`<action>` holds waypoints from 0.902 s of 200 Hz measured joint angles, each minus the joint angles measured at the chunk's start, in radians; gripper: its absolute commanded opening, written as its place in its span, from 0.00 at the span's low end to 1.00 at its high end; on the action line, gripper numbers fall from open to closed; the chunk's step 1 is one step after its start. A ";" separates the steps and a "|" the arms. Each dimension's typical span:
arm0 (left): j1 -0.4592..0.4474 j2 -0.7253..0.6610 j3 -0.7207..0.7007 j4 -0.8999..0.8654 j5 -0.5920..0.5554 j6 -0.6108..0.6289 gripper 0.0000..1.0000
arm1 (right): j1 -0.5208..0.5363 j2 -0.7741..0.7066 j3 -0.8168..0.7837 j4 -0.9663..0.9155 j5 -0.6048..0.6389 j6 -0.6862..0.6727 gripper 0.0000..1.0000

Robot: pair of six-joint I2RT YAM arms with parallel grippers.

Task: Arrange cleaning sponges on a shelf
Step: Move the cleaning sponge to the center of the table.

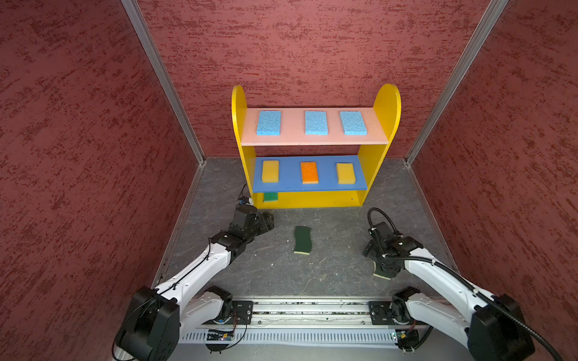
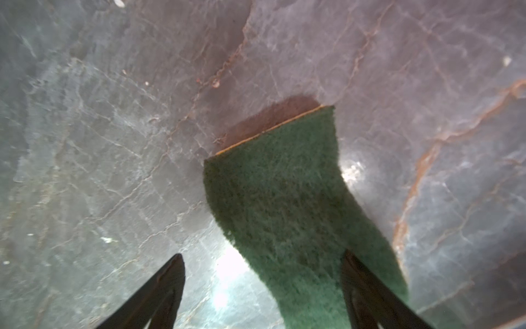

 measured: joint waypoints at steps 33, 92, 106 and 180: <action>0.003 -0.055 0.000 -0.018 -0.008 -0.008 0.79 | 0.000 0.048 -0.005 0.013 0.001 -0.019 0.65; 0.021 -0.119 -0.008 -0.044 -0.034 -0.015 0.78 | 0.005 0.142 0.039 0.040 -0.016 -0.055 0.56; 0.023 -0.120 -0.013 -0.050 -0.036 -0.015 0.78 | 0.018 0.172 0.062 0.076 -0.029 -0.057 0.56; 0.032 -0.121 -0.015 -0.067 -0.041 -0.018 0.77 | 0.134 0.394 0.240 0.271 -0.095 -0.075 0.56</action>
